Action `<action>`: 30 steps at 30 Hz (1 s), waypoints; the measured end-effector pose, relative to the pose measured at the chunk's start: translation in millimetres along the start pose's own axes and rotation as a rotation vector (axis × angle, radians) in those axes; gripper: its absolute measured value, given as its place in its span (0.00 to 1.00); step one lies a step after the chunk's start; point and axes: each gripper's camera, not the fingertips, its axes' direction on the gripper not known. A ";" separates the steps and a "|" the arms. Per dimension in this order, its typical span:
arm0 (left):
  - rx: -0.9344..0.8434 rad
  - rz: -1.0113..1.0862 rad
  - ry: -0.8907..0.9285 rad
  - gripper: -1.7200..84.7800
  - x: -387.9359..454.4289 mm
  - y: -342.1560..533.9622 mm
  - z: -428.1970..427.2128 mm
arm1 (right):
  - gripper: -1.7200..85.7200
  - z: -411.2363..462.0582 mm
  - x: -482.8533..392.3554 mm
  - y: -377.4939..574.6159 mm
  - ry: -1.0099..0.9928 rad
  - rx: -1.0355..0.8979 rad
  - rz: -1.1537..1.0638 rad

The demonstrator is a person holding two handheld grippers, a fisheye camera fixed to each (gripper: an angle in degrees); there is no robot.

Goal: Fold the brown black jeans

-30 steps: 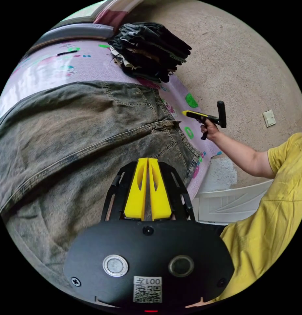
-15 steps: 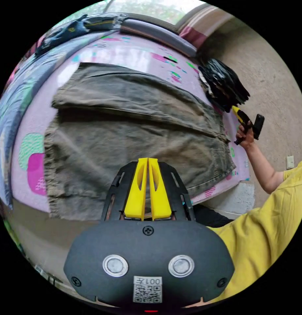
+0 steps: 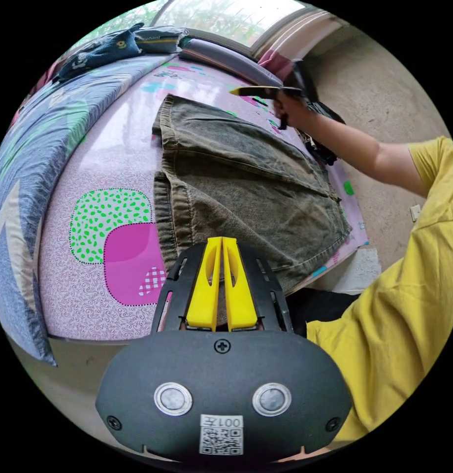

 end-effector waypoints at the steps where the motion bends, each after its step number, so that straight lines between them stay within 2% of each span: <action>1: -0.004 0.008 0.004 0.00 2.7 0.5 -2.0 | 0.02 31.7 2.5 -13.4 0.008 -0.054 0.013; 8: -0.105 -0.041 -0.043 0.00 31.7 2.6 -19.0 | 0.02 153.6 4.6 -34.7 0.086 -0.271 -0.036; 11: -0.088 -0.078 0.001 0.00 41.4 2.7 -34.0 | 0.02 172.5 12.6 -30.4 0.095 -0.244 -0.052; 18: -0.073 -0.114 0.052 0.00 72.7 -6.2 -69.6 | 0.02 212.2 57.6 -26.9 0.288 -0.177 -0.038; 30: -0.076 -0.152 0.022 0.00 129.2 -22.2 -117.9 | 0.02 234.2 120.5 -2.2 0.242 -0.150 0.055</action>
